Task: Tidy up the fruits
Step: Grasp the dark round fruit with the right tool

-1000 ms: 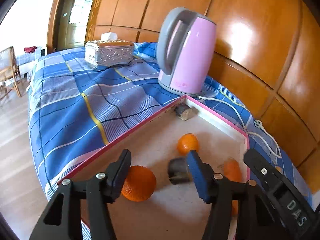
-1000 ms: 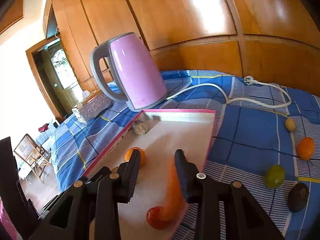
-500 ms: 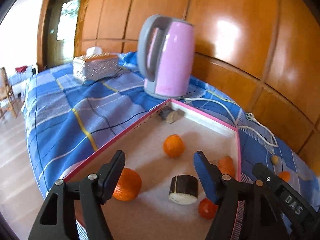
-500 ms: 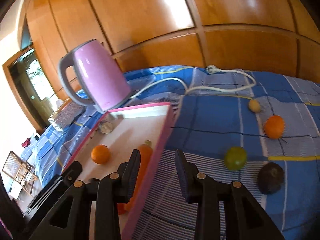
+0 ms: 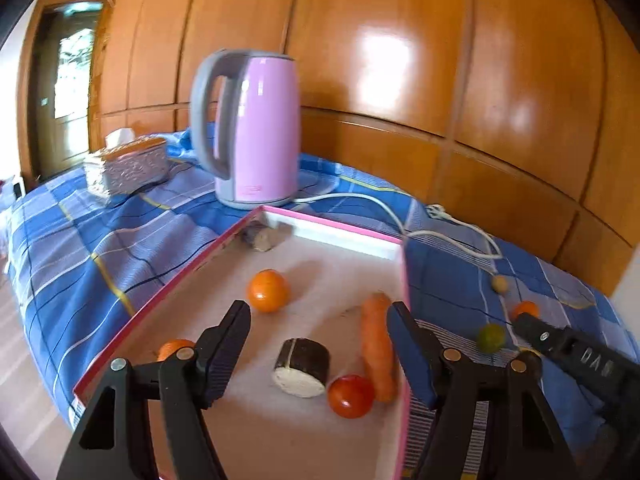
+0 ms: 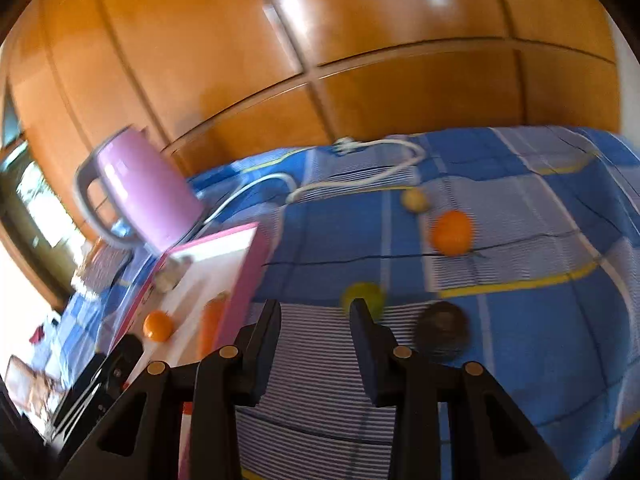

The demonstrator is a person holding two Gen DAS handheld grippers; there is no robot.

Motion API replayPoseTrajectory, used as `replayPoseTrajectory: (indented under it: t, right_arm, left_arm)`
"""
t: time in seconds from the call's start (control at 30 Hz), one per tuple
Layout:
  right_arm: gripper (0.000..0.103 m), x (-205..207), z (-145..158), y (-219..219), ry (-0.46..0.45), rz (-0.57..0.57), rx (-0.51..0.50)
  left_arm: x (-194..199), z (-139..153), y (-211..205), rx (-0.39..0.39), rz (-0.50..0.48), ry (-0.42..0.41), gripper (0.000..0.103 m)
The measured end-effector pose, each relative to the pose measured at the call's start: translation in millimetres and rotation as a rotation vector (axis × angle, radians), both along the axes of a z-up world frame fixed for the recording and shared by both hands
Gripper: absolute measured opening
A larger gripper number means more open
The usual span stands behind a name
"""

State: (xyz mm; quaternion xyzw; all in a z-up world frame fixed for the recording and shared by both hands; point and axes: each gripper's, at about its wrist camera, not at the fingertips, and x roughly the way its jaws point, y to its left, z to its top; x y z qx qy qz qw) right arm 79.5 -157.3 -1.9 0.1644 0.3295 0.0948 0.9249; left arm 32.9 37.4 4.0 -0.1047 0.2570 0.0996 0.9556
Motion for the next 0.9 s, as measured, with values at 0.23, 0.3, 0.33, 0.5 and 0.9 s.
replayPoseTrajectory:
  t: [0.23,0.3,0.33,0.5,0.9]
  right_arm:
    - [0.036,-11.3,-2.8,-63.8,0.016,-0.207,0.082]
    - [0.036,-12.7,-6.3,-80.6,0.029,-0.263,0.097]
    - [0.036,-12.1,-9.5,-88.8,0.041,-0.288,0.103]
    - [0.036,-10.9,-17.9,-106.9,0.069,-0.323,0.164]
    - [0.052,18.2,-32.1,-53.0,0.151,-0.093,0.013]
  left_arm:
    - [-1.3,3.0,-13.4,0.009,-0.087,-0.013,0.067]
    - [-1.5,4.4,-17.9,0.016,-0.111,-0.020,0.067]
    - [-1.5,4.6,-20.6,0.019,-0.125,-0.021,0.067]
    - [-4.2,5.9,-35.3,0.046,-0.194,-0.034,0.067]
    - [2.4,-4.6,-57.9,0.055,-0.311,0.019,0.067]
